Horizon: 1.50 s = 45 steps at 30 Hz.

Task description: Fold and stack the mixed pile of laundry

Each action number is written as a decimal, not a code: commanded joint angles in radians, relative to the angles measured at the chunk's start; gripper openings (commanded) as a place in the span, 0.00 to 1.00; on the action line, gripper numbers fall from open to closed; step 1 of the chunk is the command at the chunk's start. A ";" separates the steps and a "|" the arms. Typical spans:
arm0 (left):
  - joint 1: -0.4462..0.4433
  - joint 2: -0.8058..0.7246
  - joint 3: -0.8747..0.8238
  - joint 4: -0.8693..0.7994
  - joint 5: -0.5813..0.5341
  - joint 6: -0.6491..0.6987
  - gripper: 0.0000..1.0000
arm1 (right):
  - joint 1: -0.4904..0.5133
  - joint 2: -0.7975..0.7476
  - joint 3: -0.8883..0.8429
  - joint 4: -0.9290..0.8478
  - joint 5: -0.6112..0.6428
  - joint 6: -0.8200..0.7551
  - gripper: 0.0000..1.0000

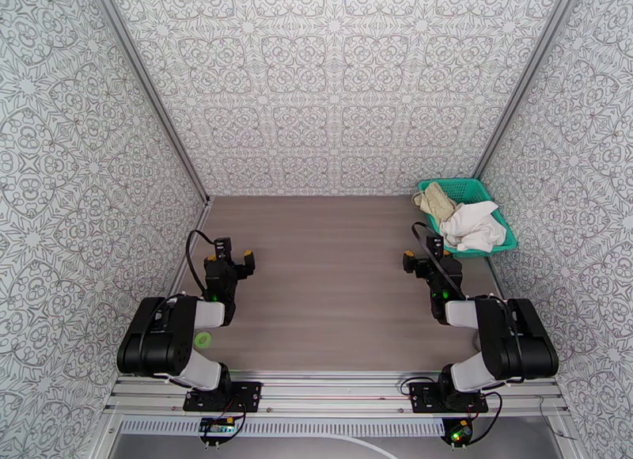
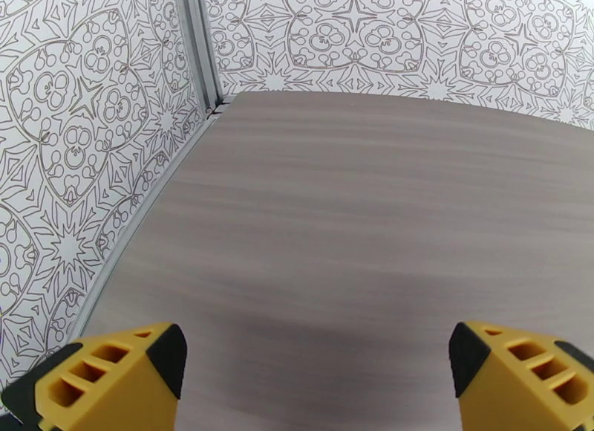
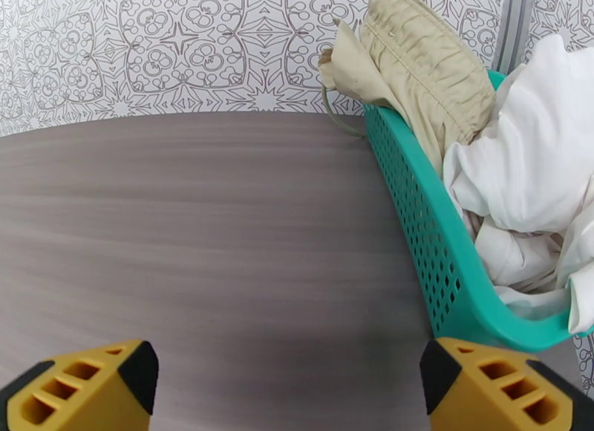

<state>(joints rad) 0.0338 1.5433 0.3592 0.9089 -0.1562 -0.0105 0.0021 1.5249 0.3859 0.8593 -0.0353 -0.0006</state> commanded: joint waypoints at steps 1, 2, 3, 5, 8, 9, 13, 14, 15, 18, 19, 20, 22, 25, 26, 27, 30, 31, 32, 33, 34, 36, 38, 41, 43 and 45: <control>0.002 0.000 0.020 -0.007 0.029 0.021 1.00 | 0.009 -0.009 -0.006 0.020 -0.018 -0.015 0.99; 0.002 0.000 0.020 -0.007 0.029 0.020 0.99 | 0.009 -0.010 -0.006 0.020 -0.017 -0.015 0.99; 0.003 0.000 0.020 -0.007 0.029 0.021 0.99 | 0.009 -0.009 -0.007 0.021 -0.017 -0.015 0.99; 0.003 0.000 0.020 -0.007 0.030 0.021 1.00 | 0.009 -0.009 -0.007 0.021 -0.018 -0.015 0.99; 0.002 0.000 0.020 -0.007 0.030 0.021 0.99 | 0.009 -0.009 -0.007 0.021 -0.018 -0.015 0.99; 0.003 0.000 0.020 -0.007 0.030 0.020 0.99 | 0.008 -0.009 -0.007 0.021 -0.017 -0.015 0.99; 0.004 0.000 0.020 -0.007 0.032 0.020 1.00 | 0.009 -0.009 -0.007 0.020 -0.017 -0.015 0.99; 0.004 0.000 0.020 -0.008 0.033 0.019 0.99 | 0.009 -0.009 -0.007 0.020 -0.017 -0.015 0.99; 0.004 0.000 0.020 -0.008 0.033 0.019 0.99 | 0.009 -0.009 -0.007 0.020 -0.018 -0.015 0.99; 0.006 0.000 0.021 -0.008 0.034 0.020 0.99 | 0.009 -0.009 -0.007 0.020 -0.017 -0.015 0.99; 0.005 0.000 0.020 -0.008 0.034 0.019 1.00 | 0.009 -0.009 -0.006 0.020 -0.018 -0.015 0.99; 0.007 0.000 0.022 -0.011 0.037 0.018 0.99 | 0.009 -0.009 -0.006 0.020 -0.017 -0.015 0.99; 0.025 -0.001 0.029 -0.031 0.079 0.009 1.00 | 0.009 -0.010 -0.006 0.020 -0.016 -0.015 0.99; 0.044 -0.002 0.027 -0.028 0.120 -0.001 0.99 | 0.009 -0.011 -0.007 0.020 -0.016 -0.016 0.99; 0.045 -0.003 0.026 -0.028 0.122 -0.003 0.99 | 0.009 -0.011 -0.008 0.020 -0.016 -0.015 0.99; 0.045 -0.002 0.029 -0.028 0.122 -0.002 0.99 | 0.009 -0.011 -0.008 0.019 -0.017 -0.015 0.99; 0.058 -0.003 0.026 -0.027 0.155 -0.007 0.99 | 0.009 -0.009 -0.007 0.019 -0.017 -0.014 0.99; 0.062 -0.003 0.024 -0.025 0.166 -0.010 0.99 | 0.009 -0.011 -0.006 0.019 -0.016 -0.014 0.99; 0.063 -0.003 0.024 -0.024 0.169 -0.011 0.99 | 0.009 -0.011 -0.006 0.019 -0.016 -0.014 0.99; 0.062 -0.003 0.025 -0.025 0.166 -0.010 0.99 | 0.009 -0.011 -0.007 0.018 -0.015 -0.013 0.99; 0.060 -0.003 0.026 -0.026 0.163 -0.008 0.99 | 0.008 -0.009 -0.003 0.015 -0.011 -0.008 0.99; 0.051 -0.002 0.028 -0.028 0.145 -0.004 0.99 | 0.007 -0.009 0.008 -0.009 0.018 0.006 0.99; 0.050 -0.001 0.026 -0.028 0.141 -0.002 1.00 | 0.007 -0.011 0.005 -0.004 0.027 0.004 0.99; 0.048 -0.003 0.026 -0.027 0.136 0.000 0.99 | 0.007 -0.011 0.004 -0.002 0.027 0.004 0.99; 0.044 -0.003 0.026 -0.025 0.134 0.000 0.95 | 0.007 -0.011 0.000 0.003 0.023 0.002 0.99; 0.027 -0.017 0.017 -0.016 0.122 0.022 0.93 | 0.007 -0.016 -0.024 0.042 0.002 -0.008 0.99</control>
<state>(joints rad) 0.0784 1.5429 0.3668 0.8940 -0.0227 0.0002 0.0021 1.5249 0.3851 0.8608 -0.0299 0.0002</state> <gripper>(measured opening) 0.935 0.990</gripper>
